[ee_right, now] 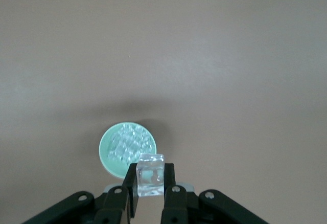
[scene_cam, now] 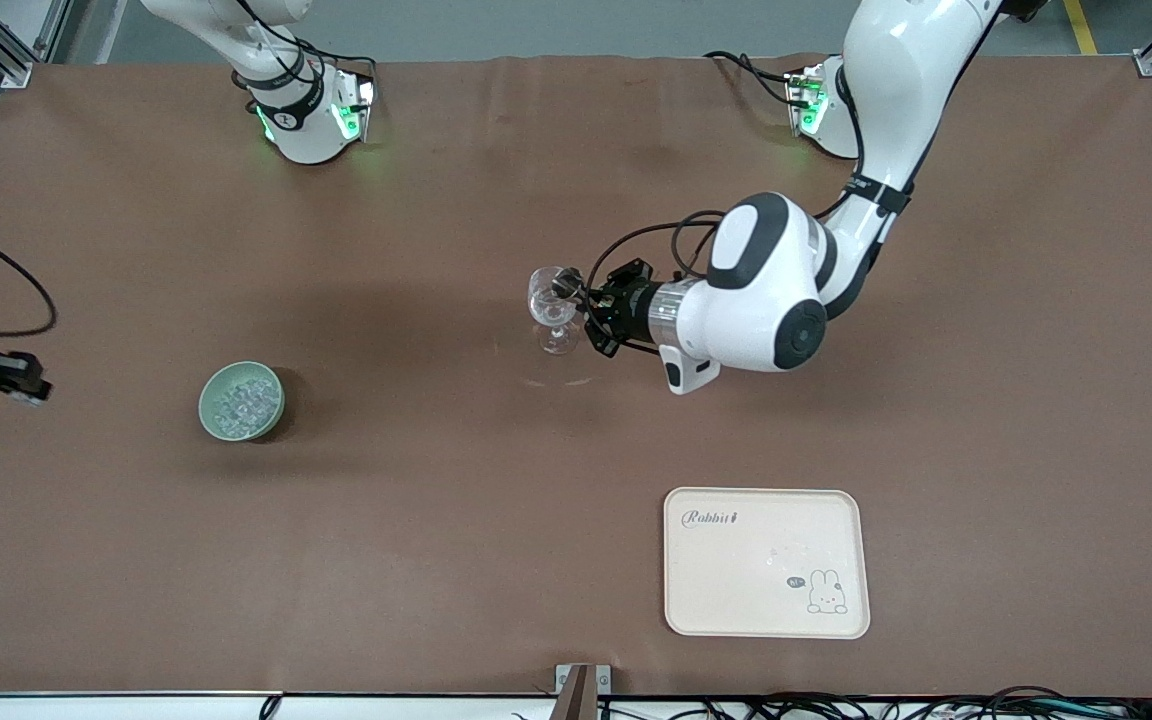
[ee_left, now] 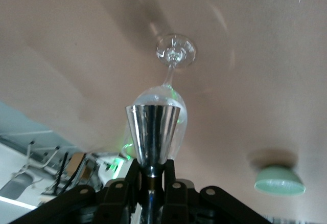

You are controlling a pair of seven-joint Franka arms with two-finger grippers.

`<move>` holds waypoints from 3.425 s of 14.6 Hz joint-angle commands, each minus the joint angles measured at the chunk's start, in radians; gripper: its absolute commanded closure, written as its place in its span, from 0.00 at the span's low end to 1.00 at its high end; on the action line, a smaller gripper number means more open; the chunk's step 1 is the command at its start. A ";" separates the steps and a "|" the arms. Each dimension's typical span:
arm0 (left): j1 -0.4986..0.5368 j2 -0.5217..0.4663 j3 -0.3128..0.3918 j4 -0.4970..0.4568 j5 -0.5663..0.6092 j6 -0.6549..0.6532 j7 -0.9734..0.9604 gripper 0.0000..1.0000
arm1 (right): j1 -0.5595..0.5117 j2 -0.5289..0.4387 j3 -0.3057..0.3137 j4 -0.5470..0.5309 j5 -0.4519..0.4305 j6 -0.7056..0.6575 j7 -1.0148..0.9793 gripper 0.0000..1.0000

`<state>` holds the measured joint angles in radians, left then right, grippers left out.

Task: Pour wine and add ice with both arms
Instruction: 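Withdraw the jigger with the left gripper while the right gripper carries ice, then set the left gripper's jigger on the tray while the right gripper positions ice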

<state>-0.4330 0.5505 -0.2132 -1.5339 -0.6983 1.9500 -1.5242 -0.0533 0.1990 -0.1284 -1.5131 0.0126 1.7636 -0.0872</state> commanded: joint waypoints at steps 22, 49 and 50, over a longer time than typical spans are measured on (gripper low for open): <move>-0.050 -0.030 0.005 0.001 -0.017 -0.032 -0.141 0.99 | -0.053 -0.184 0.092 0.021 -0.010 -0.243 0.047 0.99; 0.589 0.485 0.031 0.334 -0.808 0.067 0.559 0.99 | 0.225 0.124 0.722 -0.044 -0.101 0.065 1.144 0.99; 0.599 0.512 0.031 0.336 -0.817 0.073 0.585 0.99 | 0.248 0.150 0.722 -0.044 -0.112 0.086 1.179 1.00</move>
<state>0.1636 0.9993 -0.1793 -1.2494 -1.4834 2.0068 -0.9888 0.1642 0.2923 0.5866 -1.5654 -0.0557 1.8151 1.0233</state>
